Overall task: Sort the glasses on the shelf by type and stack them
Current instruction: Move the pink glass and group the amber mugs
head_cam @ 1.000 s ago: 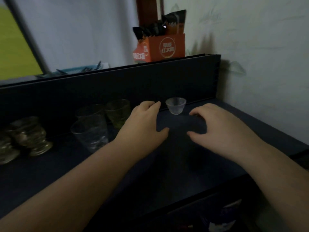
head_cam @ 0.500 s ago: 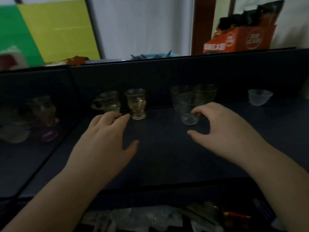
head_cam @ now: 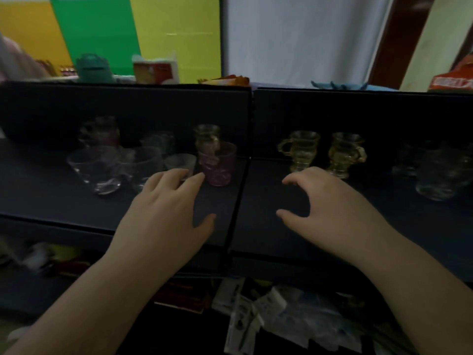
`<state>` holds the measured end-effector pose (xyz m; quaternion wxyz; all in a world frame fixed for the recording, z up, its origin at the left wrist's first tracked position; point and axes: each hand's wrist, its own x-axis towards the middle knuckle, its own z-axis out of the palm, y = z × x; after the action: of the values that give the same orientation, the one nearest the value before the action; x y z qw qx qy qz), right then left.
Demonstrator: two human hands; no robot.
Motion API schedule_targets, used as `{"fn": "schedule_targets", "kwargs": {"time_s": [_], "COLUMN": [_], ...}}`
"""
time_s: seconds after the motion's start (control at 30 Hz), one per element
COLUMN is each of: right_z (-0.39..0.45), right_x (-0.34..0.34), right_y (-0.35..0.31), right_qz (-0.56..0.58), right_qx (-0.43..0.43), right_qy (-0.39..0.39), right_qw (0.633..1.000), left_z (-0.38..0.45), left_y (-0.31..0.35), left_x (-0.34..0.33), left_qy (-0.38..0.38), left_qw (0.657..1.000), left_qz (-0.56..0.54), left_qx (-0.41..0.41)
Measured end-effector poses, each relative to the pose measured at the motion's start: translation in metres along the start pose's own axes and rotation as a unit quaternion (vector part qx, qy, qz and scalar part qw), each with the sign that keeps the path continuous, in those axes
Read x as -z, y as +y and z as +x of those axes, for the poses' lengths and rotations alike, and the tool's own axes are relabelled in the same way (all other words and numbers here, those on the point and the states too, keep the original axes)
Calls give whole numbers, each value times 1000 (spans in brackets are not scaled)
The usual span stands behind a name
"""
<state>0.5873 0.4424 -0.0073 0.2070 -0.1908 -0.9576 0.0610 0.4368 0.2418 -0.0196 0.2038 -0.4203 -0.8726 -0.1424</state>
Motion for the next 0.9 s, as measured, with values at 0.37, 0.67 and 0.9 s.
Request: {"fn": "schedule_targets", "kwargs": {"time_s": [0.37, 0.67, 0.9], "right_z": [76, 114, 134], "right_x": [-35, -51, -76], "right_y": [-68, -132, -205], "right_qz": [62, 66, 40], "right_qx": [121, 151, 103], "right_qy": [-14, -1, 23], "right_qw": [991, 986, 994], "left_z": [-10, -9, 2], "left_y": [-71, -149, -242], "left_x": [12, 11, 14], "left_qy": [34, 64, 63], "left_qw": [995, 992, 996], "left_qz": [22, 9, -29], "left_qx": [88, 109, 56]}}
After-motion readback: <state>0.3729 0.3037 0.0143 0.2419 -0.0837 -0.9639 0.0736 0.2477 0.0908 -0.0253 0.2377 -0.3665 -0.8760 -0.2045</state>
